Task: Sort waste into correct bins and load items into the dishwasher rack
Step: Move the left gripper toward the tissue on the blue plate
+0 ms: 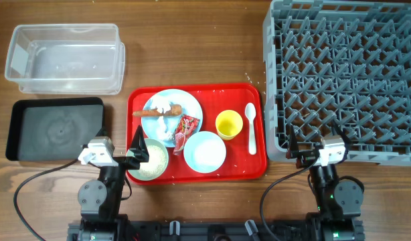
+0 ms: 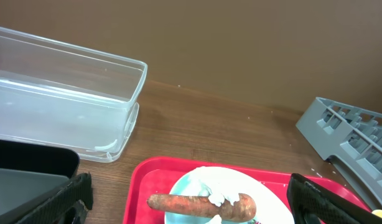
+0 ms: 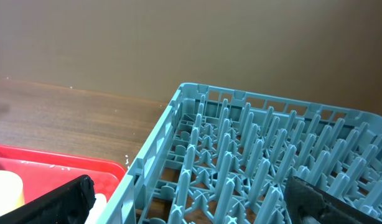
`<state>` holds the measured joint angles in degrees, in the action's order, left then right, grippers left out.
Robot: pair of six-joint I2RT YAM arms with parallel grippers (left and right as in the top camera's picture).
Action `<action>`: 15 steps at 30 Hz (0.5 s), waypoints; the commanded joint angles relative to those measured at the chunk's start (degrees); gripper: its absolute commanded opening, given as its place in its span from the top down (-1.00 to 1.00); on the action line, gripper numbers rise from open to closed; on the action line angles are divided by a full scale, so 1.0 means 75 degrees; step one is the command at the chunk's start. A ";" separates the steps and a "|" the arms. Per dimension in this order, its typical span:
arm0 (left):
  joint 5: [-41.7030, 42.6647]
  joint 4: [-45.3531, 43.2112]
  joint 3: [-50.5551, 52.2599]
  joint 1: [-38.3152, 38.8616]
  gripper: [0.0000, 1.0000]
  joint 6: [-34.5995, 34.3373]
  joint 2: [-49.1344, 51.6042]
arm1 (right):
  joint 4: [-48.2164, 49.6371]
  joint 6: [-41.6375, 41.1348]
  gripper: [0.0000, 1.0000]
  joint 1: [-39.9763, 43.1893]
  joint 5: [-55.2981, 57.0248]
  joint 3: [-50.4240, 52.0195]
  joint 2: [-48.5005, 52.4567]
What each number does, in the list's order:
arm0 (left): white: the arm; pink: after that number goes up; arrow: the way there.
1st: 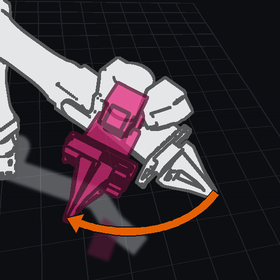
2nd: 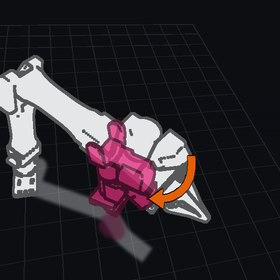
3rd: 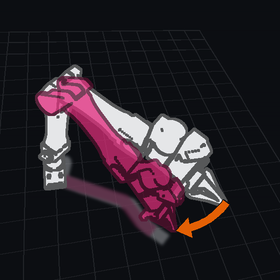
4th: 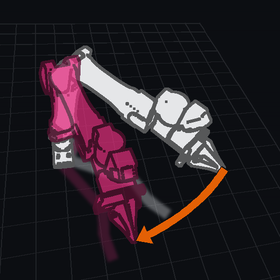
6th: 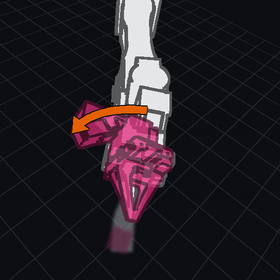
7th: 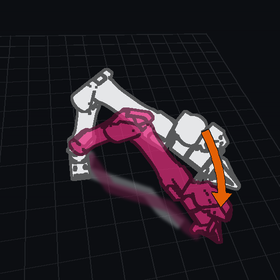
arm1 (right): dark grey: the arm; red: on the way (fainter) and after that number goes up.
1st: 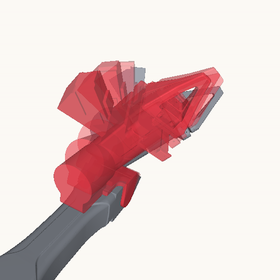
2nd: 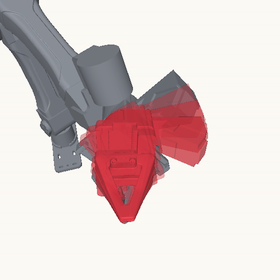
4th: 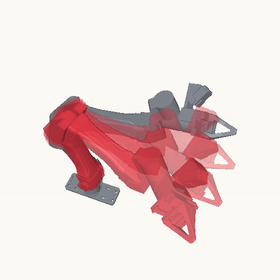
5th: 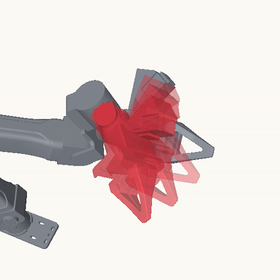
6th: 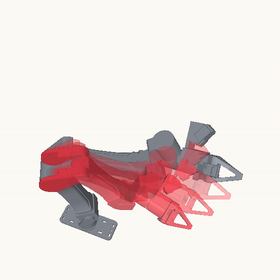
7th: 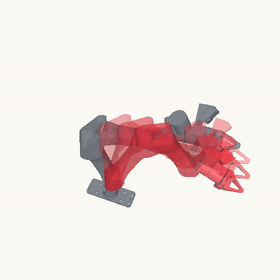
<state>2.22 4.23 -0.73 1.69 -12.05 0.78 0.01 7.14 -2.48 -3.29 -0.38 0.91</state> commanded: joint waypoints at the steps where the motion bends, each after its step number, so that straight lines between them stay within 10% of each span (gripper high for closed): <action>1: 0.0070 0.0006 0.0055 -0.0073 -1.00 0.0157 -0.0082 | 0.0015 -0.0154 -1.00 -0.0038 0.0093 0.0009 -0.0015; 15: 0.0061 0.1000 -0.1314 -0.0073 -0.99 0.0154 0.1233 | -0.1393 -0.0979 -0.99 -0.0038 0.0125 -0.1754 0.1195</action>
<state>2.22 9.02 -3.84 1.69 -12.03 4.29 -8.45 3.29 -2.48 -3.14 -7.90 5.69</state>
